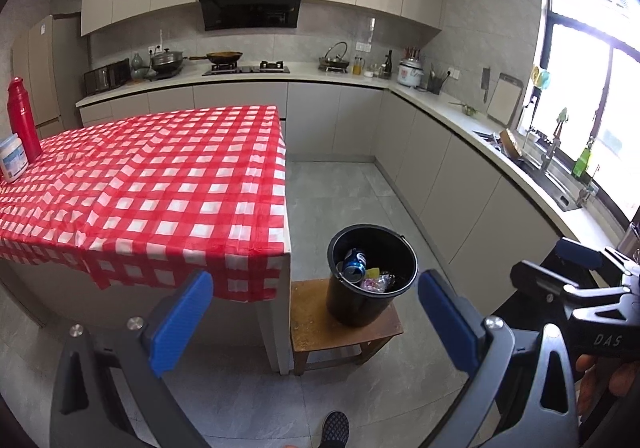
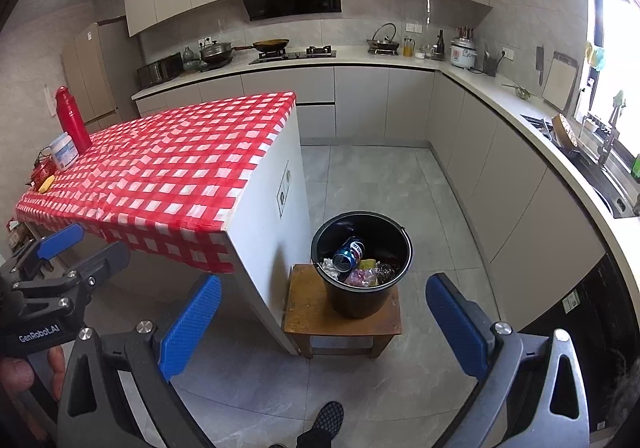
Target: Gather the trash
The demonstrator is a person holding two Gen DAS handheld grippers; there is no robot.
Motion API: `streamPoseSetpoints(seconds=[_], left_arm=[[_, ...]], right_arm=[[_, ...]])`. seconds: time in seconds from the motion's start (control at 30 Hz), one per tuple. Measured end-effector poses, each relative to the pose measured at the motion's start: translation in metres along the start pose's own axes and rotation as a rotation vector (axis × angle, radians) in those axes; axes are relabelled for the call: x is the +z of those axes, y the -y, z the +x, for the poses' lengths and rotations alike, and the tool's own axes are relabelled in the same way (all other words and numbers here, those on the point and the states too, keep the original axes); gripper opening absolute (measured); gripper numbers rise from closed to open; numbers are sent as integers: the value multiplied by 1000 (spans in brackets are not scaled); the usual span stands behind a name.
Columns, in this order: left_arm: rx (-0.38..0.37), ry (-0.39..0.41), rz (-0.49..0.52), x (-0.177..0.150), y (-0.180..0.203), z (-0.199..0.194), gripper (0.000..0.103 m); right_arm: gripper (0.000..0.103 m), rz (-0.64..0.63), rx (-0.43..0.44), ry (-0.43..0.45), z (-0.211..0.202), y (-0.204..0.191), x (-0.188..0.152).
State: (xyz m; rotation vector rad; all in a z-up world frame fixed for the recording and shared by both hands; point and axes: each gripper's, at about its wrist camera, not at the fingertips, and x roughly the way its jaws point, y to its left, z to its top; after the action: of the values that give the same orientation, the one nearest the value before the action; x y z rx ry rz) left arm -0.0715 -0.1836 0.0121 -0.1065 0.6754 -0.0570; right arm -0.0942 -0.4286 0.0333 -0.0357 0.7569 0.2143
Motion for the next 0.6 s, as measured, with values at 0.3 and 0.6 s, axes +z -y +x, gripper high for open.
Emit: streamPoseSetpoints(seconds=[0.3,0.6], left_arm=[[-2,7,7,-7,3,-6,103],[2,10,15,-7,11,-11,103]], right_arm=[[103,9,3,-3,-3,8,-4],[103,21,8,1,-1,11,-4]])
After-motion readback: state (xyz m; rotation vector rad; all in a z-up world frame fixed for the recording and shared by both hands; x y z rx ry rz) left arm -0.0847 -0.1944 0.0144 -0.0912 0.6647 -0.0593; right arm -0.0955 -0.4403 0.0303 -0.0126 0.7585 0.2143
